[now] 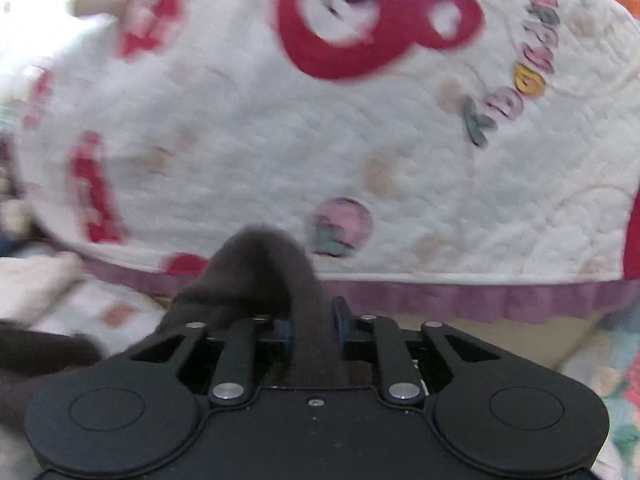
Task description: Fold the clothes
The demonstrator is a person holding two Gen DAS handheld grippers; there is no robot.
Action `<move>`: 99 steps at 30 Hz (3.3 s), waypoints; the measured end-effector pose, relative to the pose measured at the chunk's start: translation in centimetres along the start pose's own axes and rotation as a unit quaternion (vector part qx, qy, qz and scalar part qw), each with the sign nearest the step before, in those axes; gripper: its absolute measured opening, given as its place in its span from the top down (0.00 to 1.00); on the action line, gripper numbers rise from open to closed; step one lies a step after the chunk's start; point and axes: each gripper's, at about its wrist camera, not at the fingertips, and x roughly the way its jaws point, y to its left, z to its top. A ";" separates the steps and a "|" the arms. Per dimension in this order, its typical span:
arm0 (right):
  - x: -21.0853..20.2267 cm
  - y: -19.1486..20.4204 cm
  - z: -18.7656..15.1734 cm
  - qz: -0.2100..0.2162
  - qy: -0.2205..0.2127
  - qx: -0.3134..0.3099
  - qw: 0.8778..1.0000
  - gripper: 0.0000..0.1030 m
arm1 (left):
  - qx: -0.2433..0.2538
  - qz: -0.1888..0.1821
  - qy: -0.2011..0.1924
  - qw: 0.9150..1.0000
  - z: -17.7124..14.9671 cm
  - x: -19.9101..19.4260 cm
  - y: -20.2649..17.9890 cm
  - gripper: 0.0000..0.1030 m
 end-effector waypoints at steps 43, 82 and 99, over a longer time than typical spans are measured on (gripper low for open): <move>-5.3 12.0 -17.2 0.099 0.097 -0.091 0.986 0.85 | 0.176 0.095 -0.043 0.979 -2.7 1.6 3.2 0.84; -8.5 -5.7 -13.2 -0.032 0.121 -0.014 0.992 0.58 | 0.241 0.140 0.157 0.947 -1.4 4.1 4.9 0.50; 2.9 -19.5 -14.4 0.016 0.200 0.072 0.977 0.53 | 0.408 0.104 0.235 0.876 1.2 21.1 3.9 0.43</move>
